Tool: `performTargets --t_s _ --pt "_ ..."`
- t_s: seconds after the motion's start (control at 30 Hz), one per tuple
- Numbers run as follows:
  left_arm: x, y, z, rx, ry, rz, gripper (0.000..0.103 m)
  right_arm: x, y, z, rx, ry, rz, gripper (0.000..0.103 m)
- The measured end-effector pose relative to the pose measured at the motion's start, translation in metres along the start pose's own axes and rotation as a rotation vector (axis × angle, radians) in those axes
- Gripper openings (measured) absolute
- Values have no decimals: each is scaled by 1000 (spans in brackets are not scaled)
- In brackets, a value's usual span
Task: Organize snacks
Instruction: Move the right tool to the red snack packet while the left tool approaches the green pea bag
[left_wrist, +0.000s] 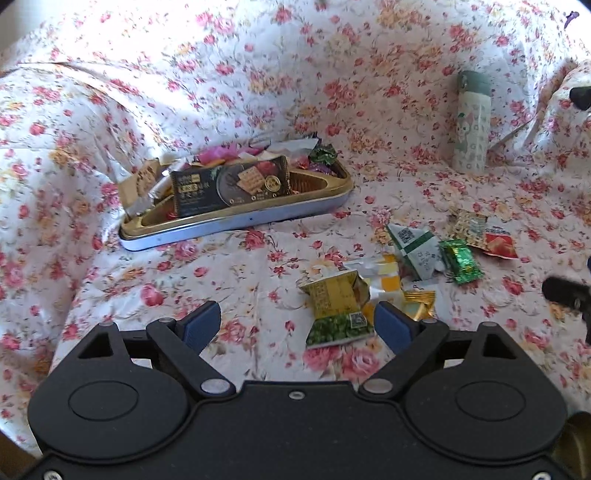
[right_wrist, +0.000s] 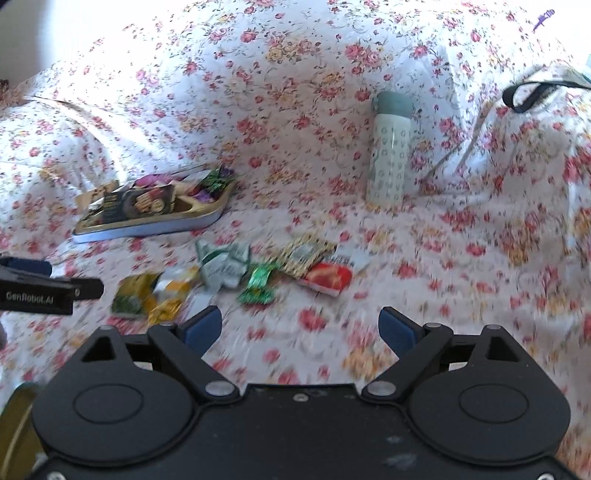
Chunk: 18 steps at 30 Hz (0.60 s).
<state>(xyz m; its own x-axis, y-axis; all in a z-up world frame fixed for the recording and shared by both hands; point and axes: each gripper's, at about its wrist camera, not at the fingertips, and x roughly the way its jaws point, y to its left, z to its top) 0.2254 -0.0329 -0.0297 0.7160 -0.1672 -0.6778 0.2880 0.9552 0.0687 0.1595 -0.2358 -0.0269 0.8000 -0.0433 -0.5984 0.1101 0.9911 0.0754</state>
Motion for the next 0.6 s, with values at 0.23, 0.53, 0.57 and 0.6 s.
performTargets --t_s 0.23,0.53,0.57,0.6 --pt "31 -7 -2 74 14 -7 91 43 -3 16 -34 -23 -4 96" --pt "46 -7 -6 130 -12 -36 93 93 -19 21 48 4 -28 96" --pt "47 -6 -7 137 -15 -35 93 97 -20 22 53 4 -32 96" --pt "49 -6 -7 138 -15 -34 93 101 -21 21 57 4 -37 96"
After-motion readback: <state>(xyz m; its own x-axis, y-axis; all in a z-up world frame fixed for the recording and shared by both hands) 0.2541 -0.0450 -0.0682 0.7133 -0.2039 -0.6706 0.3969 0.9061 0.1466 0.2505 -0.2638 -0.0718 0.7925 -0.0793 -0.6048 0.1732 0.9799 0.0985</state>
